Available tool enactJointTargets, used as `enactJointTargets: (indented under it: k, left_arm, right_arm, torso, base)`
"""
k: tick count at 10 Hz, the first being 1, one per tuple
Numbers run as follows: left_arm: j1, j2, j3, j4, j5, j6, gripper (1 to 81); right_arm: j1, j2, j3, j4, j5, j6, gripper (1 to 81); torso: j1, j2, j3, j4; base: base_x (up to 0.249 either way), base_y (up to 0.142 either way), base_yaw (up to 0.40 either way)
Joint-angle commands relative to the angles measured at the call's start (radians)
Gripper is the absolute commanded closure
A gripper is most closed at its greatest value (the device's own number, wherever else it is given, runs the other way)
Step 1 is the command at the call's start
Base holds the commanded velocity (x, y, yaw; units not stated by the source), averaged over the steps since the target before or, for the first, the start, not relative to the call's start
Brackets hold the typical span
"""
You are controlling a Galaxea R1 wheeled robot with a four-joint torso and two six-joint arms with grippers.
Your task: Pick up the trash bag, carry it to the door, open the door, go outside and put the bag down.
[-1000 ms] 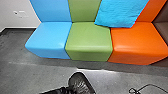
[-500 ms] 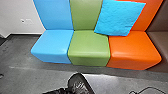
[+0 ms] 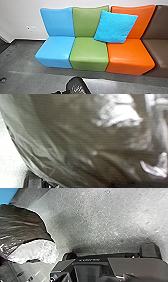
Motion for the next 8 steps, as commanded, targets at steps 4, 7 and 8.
enactJointTargets:
  k: [4, 7, 8]
  left_arm:
    - [0.079, -0.189, 0.176, -0.004, 0.077, 0.041, 81.1]
    - [0.171, -0.189, 0.165, -0.004, 0.074, 0.102, 81.1]
    - [0.195, -0.188, 0.164, -0.004, 0.071, 0.116, 81.1]
  right_arm:
    - [-0.126, 0.020, -0.032, 0.010, 0.040, -0.082, 1.0]
    - [-0.228, 0.058, -0.062, 0.010, 0.096, -0.130, 1.0]
    - [-0.255, 0.069, -0.068, 0.010, 0.113, -0.144, 1.0]
  torso:
    - [-0.137, 0.211, 0.161, -0.033]
    - [-0.210, 0.321, 0.239, -0.072]
    - [-0.235, 0.359, 0.266, -0.085]
  base:
    - [0.000, 0.000, 0.000]
    - [0.000, 0.000, 0.000]
    - [0.000, 0.000, 0.000]
